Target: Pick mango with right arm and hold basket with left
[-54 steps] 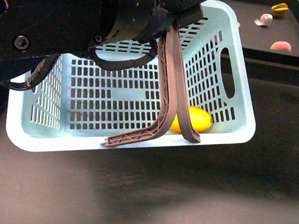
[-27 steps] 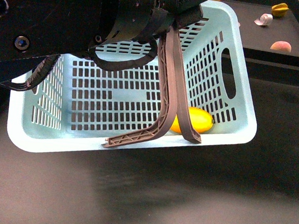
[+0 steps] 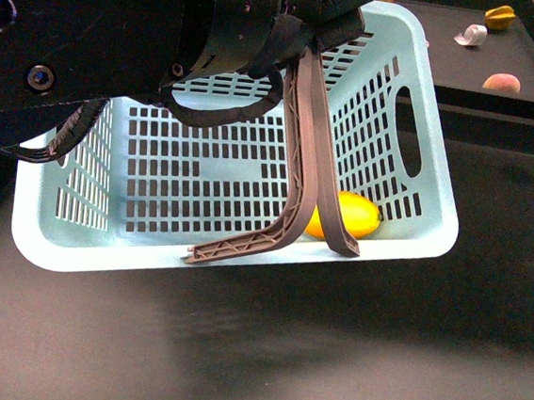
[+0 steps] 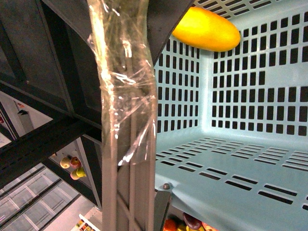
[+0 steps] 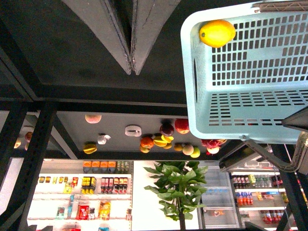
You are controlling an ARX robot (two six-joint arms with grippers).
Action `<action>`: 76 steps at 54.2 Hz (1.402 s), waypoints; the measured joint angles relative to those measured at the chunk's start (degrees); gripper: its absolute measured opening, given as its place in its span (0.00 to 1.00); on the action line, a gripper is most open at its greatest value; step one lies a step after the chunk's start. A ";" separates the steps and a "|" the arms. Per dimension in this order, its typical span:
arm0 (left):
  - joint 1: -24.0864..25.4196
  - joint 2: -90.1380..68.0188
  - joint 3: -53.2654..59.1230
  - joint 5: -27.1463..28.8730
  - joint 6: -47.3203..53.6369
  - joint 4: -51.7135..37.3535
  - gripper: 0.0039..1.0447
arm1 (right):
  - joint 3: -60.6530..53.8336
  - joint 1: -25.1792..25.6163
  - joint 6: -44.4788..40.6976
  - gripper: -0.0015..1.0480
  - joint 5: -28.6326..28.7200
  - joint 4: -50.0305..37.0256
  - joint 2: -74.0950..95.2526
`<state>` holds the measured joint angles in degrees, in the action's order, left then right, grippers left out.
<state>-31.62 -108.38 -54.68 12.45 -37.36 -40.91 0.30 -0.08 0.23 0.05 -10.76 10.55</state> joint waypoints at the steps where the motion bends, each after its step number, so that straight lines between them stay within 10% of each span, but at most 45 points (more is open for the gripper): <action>1: 0.00 0.00 0.00 0.00 0.02 0.00 0.07 | 0.00 0.00 0.00 0.02 0.00 0.26 -0.26; 50: 0.00 -0.02 0.00 0.00 0.04 0.00 0.07 | 0.04 0.00 -0.13 0.02 0.17 10.62 -10.23; 76: 0.00 -0.02 0.00 0.00 0.04 0.00 0.07 | 0.04 0.00 -0.22 0.76 0.17 10.62 -10.23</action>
<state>-31.62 -108.40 -54.68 12.45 -37.32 -40.91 0.34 -0.08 0.01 0.23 -0.14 0.32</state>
